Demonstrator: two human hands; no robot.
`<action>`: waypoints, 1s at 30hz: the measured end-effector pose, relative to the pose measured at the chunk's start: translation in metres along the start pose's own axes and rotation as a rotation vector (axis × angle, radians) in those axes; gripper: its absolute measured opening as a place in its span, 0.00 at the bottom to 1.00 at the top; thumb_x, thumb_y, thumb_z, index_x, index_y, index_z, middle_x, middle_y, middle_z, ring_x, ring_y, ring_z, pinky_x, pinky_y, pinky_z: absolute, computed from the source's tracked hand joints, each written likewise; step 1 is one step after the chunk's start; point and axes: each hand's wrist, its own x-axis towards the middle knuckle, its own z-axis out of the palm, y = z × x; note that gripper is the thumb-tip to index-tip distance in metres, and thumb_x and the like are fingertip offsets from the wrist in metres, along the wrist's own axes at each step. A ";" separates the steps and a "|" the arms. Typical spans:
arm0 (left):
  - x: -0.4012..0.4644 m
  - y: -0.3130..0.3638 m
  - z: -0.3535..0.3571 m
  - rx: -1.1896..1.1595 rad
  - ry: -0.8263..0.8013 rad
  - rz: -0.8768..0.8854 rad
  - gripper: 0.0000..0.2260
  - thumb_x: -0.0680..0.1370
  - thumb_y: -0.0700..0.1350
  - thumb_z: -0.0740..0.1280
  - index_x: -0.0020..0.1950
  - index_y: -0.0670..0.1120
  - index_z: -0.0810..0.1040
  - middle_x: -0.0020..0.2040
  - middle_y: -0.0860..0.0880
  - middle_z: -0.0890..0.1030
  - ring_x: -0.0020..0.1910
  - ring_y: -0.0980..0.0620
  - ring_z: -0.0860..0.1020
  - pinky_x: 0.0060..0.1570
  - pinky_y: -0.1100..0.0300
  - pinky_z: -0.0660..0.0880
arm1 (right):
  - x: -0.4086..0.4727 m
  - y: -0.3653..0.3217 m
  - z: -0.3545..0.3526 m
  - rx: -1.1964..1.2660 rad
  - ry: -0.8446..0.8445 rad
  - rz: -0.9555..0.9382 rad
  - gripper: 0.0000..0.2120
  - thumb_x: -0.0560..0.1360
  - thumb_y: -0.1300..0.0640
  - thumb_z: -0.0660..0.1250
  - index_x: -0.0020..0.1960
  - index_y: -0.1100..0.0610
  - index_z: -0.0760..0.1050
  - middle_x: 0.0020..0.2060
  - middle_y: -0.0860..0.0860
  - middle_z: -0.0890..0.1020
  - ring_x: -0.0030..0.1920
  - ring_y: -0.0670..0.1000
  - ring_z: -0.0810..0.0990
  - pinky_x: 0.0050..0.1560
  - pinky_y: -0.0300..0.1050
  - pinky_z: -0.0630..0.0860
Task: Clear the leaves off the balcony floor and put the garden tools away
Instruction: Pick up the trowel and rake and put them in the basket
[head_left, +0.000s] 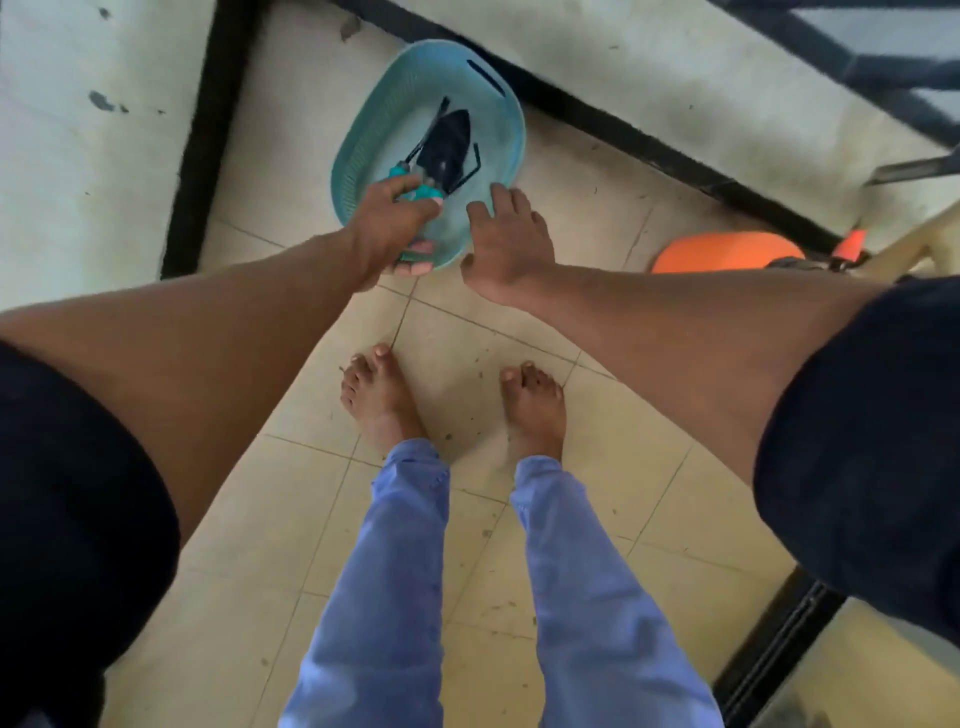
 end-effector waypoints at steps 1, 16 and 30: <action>0.001 0.001 -0.002 0.038 0.030 0.007 0.25 0.80 0.50 0.71 0.76 0.56 0.70 0.64 0.50 0.75 0.50 0.49 0.82 0.37 0.55 0.84 | -0.001 0.000 0.000 -0.001 -0.009 -0.005 0.28 0.76 0.52 0.68 0.73 0.56 0.65 0.77 0.58 0.60 0.75 0.60 0.60 0.72 0.56 0.65; -0.080 -0.052 -0.042 0.107 0.170 -0.088 0.09 0.81 0.46 0.65 0.59 0.48 0.80 0.56 0.46 0.84 0.55 0.46 0.83 0.58 0.46 0.82 | -0.037 -0.029 -0.058 -0.021 -0.287 -0.101 0.30 0.80 0.52 0.64 0.79 0.56 0.59 0.68 0.58 0.71 0.68 0.60 0.71 0.62 0.54 0.73; -0.239 -0.158 -0.009 -0.479 0.283 -0.107 0.08 0.81 0.44 0.63 0.56 0.46 0.80 0.48 0.47 0.84 0.41 0.48 0.78 0.39 0.60 0.73 | -0.143 -0.123 -0.084 -0.382 -0.409 -0.381 0.10 0.80 0.52 0.62 0.44 0.58 0.74 0.43 0.55 0.79 0.49 0.59 0.78 0.41 0.48 0.71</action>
